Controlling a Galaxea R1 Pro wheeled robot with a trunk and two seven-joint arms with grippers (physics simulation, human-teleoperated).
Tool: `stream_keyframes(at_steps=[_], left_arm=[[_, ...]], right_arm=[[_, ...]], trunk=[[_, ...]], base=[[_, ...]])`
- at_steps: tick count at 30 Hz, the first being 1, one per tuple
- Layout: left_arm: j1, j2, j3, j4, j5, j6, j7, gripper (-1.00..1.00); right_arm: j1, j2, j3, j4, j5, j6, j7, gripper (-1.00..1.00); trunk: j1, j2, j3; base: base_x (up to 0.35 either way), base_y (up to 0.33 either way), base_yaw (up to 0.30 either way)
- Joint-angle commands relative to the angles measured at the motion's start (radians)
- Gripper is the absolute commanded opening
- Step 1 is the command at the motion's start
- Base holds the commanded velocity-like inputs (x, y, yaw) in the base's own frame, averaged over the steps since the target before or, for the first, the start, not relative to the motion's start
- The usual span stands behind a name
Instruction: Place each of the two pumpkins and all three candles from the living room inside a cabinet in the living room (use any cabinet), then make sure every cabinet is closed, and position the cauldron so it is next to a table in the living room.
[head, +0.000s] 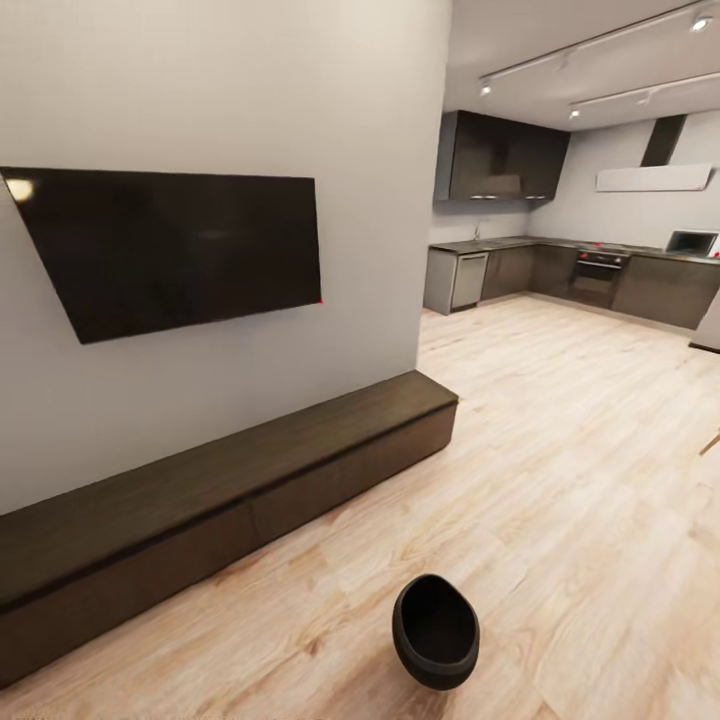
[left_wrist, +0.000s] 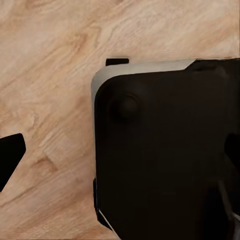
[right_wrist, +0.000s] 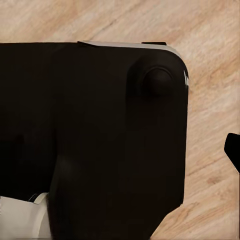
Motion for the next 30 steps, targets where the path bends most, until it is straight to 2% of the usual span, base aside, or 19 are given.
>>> stream_keyframes(at_steps=[1,2,3,4,6,8,10,11,12,13,17,24,30], left_arm=[[-0.002,-0.001,0.0,-0.019,-0.001,0.011,0.001,1.0],[-0.016,-0.007,-0.001,-0.075,-0.001,0.07,0.001,1.0],[-0.023,-0.009,-0.001,-0.093,-0.001,0.098,0.002,1.0],[-0.041,-0.012,-0.002,-0.128,-0.001,0.16,0.003,1.0],[-0.087,-0.015,-0.002,-0.183,-0.002,0.283,0.004,1.0],[-0.144,-0.018,-0.002,-0.215,-0.002,0.36,0.005,1.0],[-0.195,-0.02,-0.002,-0.226,0.001,0.391,0.005,1.0],[-0.249,-0.024,-0.001,-0.23,0.006,0.41,0.005,1.0],[-0.266,-0.025,-0.001,-0.23,0.008,0.415,0.005,1.0],[-0.306,-0.027,-0.001,-0.233,0.011,0.425,0.005,1.0],[-0.349,-0.035,0.0,-0.244,0.01,0.423,0.003,1.0],[-0.358,-0.042,-0.003,-0.273,0.003,0.351,-0.01,1.0],[-0.358,-0.042,-0.003,-0.273,0.004,0.344,-0.013,1.0]], right_arm=[[-0.001,0.0,-0.001,0.002,-0.001,-0.004,-0.002,1.0],[-0.001,0.001,-0.002,0.0,-0.001,0.003,-0.008,1.0],[-0.001,0.001,-0.002,-0.002,-0.002,0.009,-0.011,1.0],[-0.002,0.002,-0.003,-0.007,-0.004,0.031,-0.02,1.0],[-0.017,0.002,-0.004,-0.061,-0.014,0.106,-0.049,1.0],[-0.029,0.003,-0.004,-0.179,-0.034,0.212,-0.084,1.0],[-0.034,0.003,-0.004,-0.28,-0.049,0.303,-0.111,1.0],[-0.037,0.003,-0.004,-0.374,-0.063,0.388,-0.135,1.0],[-0.038,0.003,-0.004,-0.403,-0.067,0.413,-0.141,1.0],[-0.042,0.003,-0.004,-0.477,-0.076,0.467,-0.154,1.0],[-0.079,0.003,-0.003,-0.55,-0.085,0.511,-0.164,1.0],[-0.102,0.001,0.004,-0.576,-0.084,0.503,-0.158,1.0],[-0.102,0.001,0.004,-0.579,-0.085,0.477,-0.155,1.0]], trunk=[[-0.004,0.007,0.002],[-0.008,0.014,0.005],[-0.012,0.021,0.008],[-0.015,0.028,0.011],[-0.023,0.042,0.017],[-0.031,0.056,0.024],[-0.038,0.07,0.03],[-0.042,0.077,0.033],[-0.046,0.084,0.036],[-0.05,0.091,0.039],[-0.065,0.119,0.052],[-0.092,0.168,0.074],[-0.092,0.168,0.074]], base=[[0.0,0.0,0.135],[0.0,0.0,0.069],[0.0,0.0,0.055],[0.0,0.0,0.035],[0.0,0.0,0.019],[0.0,0.0,0.008],[0.0,0.0,0.003],[0.0,0.0,0.002],[0.0,0.0,0.001],[0.0,0.0,0.0],[0.0,0.0,0.0],[0.0,0.0,0.0],[0.0,0.0,0.0]])
